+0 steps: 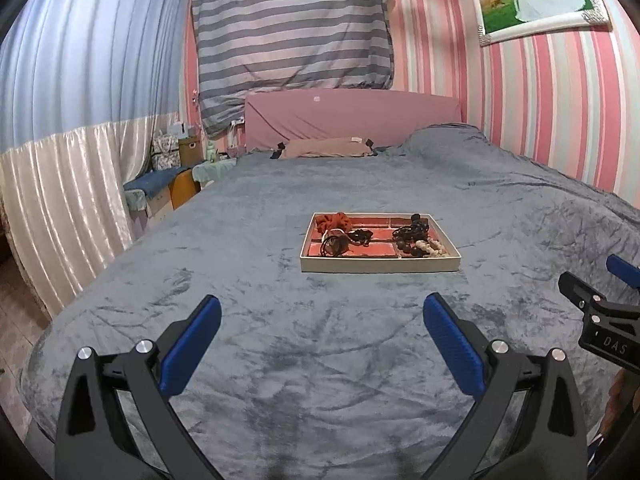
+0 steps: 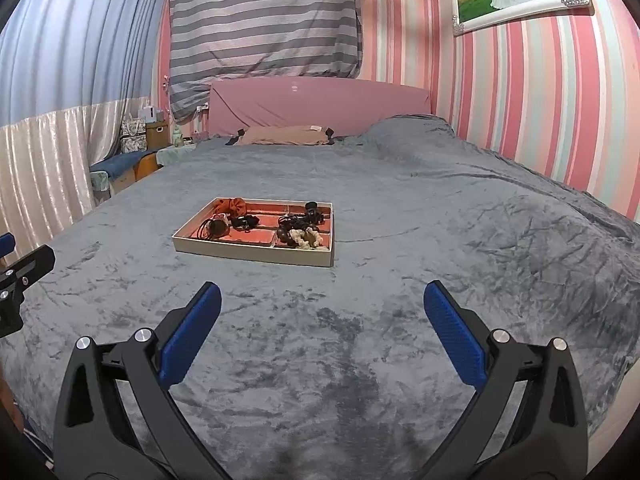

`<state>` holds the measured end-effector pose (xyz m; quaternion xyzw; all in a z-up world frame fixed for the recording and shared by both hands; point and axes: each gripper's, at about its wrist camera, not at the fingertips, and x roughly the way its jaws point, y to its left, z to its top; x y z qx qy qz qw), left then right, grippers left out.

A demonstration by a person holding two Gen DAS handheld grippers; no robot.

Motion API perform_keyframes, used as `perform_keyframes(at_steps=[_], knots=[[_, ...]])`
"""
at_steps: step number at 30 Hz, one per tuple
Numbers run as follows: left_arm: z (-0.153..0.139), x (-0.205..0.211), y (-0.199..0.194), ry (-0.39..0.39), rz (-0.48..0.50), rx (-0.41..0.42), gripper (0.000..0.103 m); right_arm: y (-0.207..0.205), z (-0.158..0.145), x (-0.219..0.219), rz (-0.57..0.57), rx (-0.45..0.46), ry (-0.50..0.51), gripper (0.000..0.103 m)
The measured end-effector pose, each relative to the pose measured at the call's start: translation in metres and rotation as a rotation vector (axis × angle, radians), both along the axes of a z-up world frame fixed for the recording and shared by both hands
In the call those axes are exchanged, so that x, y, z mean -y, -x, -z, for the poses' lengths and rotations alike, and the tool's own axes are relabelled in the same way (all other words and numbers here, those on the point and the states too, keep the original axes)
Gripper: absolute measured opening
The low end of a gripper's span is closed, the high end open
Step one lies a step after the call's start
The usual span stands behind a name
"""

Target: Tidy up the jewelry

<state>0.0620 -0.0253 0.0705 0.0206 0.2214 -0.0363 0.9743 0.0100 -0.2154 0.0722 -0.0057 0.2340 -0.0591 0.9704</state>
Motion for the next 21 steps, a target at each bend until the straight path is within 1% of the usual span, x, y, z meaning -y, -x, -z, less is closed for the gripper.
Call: perform_keyframes(at_steps=[5,21], knots=[[0.0045,-0.0054,-0.0071,0.011,-0.012,-0.024,0.099,-0.0017,0.0008,-0.0018,0.004,0.001,0.003,0.099],[0.0087,-0.0094,-0.0103,0.015,-0.021,-0.031,0.099,-0.0048,0.003,-0.0052,0.005,-0.001,0.005,0.099]])
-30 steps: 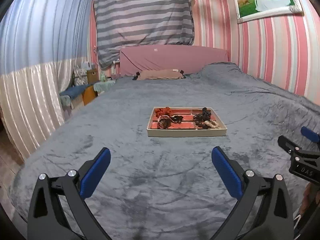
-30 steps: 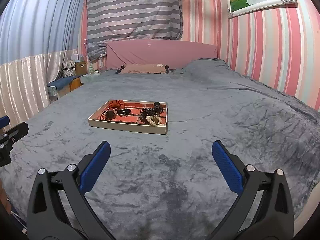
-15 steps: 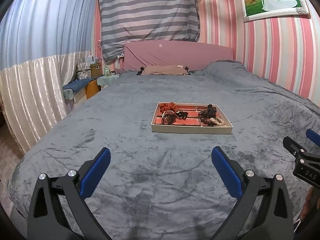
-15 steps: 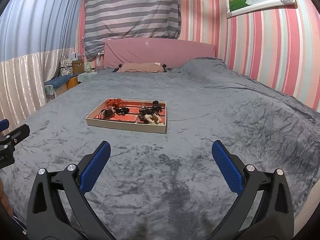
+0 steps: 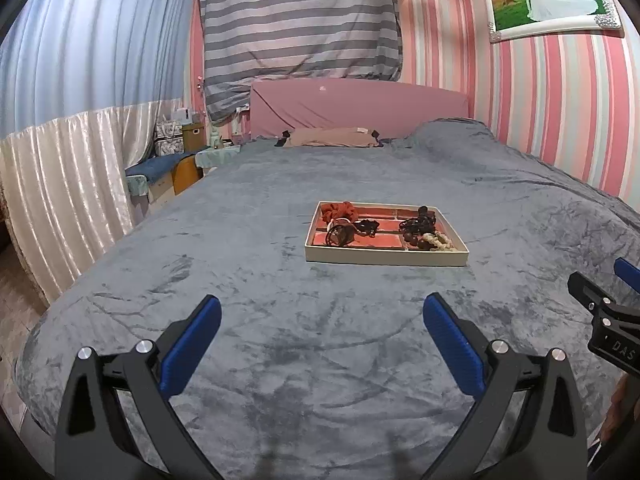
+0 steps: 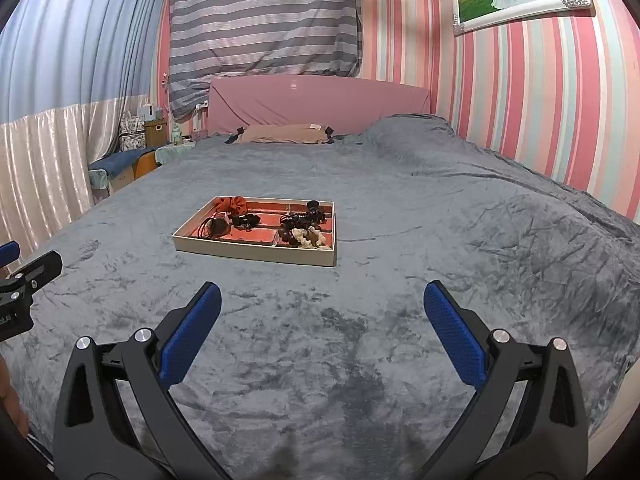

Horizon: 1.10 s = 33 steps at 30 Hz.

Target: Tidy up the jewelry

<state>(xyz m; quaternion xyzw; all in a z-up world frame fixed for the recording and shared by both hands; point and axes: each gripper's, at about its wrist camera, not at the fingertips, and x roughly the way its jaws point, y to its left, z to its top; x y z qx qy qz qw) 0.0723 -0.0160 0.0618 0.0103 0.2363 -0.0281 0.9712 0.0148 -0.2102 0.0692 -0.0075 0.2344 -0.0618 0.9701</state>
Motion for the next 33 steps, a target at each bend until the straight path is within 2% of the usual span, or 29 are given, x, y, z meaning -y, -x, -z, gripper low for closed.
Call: perform_keyframes(at_steps=[25,33], knots=[[0.0028,0.005,0.0004,-0.044,0.013,-0.014,0.099,-0.0019,0.005,-0.0016,0.005,-0.001,0.006,0.099],[0.0033,0.004,0.0003,-0.034,0.014,-0.017,0.099,-0.0022,0.0058,-0.0019,0.005,-0.002,0.007,0.099]])
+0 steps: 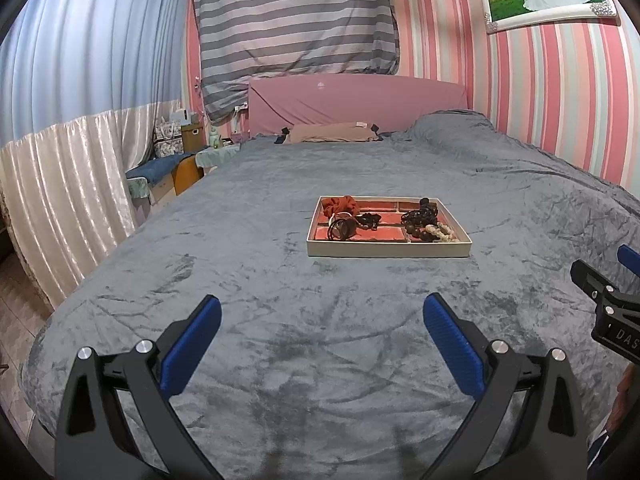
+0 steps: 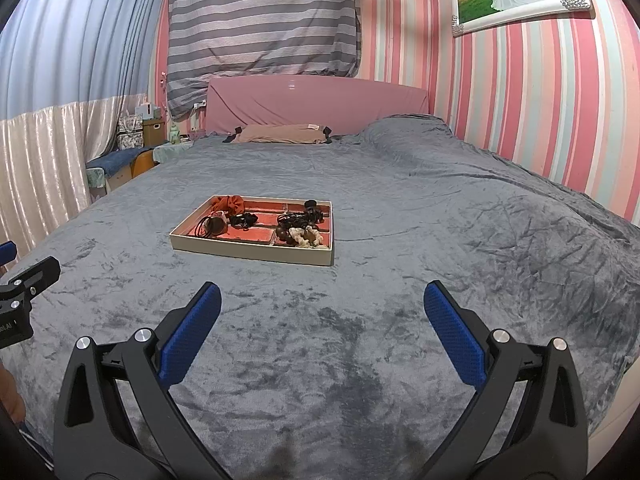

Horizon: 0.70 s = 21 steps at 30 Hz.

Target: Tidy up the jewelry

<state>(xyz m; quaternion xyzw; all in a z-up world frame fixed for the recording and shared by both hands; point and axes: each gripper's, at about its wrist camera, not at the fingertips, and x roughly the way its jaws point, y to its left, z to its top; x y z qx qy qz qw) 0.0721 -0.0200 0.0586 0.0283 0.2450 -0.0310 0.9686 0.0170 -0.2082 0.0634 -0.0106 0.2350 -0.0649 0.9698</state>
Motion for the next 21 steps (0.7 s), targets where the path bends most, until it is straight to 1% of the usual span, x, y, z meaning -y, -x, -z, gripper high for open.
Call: perform_keyframes(at_steps=[8,14,21], knots=[[-0.0006,0.0008,-0.0009,0.004,-0.009,0.004,0.099,0.0004,-0.0001,0.0003,0.001,0.001,-0.001,0.099],[-0.0011,0.005,0.0007,-0.02,-0.015,0.018,0.099,0.0002,0.0,0.0004,0.001,0.0,-0.001,0.099],[-0.0004,0.0043,0.0002,-0.025,-0.014,0.01,0.099,-0.0005,0.0003,0.0014,0.0,-0.002,-0.002,0.099]])
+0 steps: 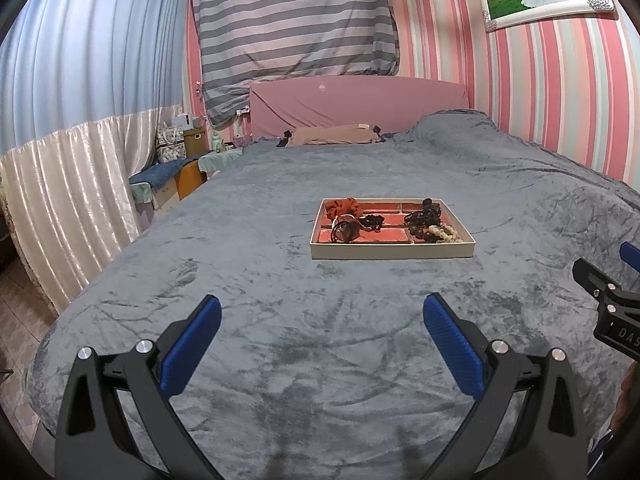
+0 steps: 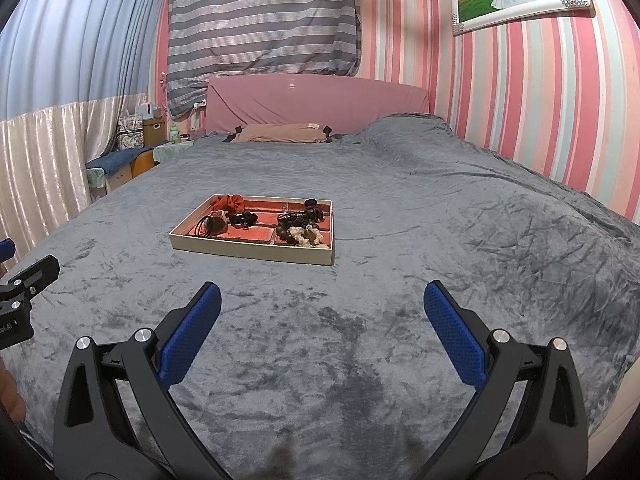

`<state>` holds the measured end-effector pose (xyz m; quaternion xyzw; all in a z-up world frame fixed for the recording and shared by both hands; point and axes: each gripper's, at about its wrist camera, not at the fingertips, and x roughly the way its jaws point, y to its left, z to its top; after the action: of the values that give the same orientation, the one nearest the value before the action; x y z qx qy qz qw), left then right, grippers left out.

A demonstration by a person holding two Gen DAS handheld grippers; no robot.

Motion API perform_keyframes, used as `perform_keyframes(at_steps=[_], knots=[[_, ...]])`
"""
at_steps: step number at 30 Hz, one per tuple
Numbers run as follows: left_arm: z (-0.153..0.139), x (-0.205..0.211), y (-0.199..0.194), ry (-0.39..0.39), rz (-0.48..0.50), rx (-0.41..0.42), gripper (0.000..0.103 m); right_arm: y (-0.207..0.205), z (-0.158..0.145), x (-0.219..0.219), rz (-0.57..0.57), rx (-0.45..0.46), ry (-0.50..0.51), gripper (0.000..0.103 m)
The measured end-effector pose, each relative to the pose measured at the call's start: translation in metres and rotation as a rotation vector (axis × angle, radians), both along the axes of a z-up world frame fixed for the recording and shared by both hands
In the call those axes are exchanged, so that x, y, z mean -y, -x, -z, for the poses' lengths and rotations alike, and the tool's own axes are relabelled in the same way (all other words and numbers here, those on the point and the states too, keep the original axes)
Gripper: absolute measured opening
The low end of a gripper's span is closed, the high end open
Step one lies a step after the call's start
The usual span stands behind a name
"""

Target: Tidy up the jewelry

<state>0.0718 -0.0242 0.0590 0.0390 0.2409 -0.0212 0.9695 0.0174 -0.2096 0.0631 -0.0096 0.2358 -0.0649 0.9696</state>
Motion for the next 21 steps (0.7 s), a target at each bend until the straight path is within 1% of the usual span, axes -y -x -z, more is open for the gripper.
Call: perform_keyframes(at_steps=[9,21], knots=[[0.0012,-0.0007,-0.0001,-0.007,0.001,0.004,0.099,-0.002,0.0032,0.001,0.0,-0.007,-0.004,0.099],[0.0017,-0.0041,-0.0014,0.003,0.0,-0.004,0.099,-0.0022,0.003,0.0014,-0.001,-0.007,-0.004,0.099]])
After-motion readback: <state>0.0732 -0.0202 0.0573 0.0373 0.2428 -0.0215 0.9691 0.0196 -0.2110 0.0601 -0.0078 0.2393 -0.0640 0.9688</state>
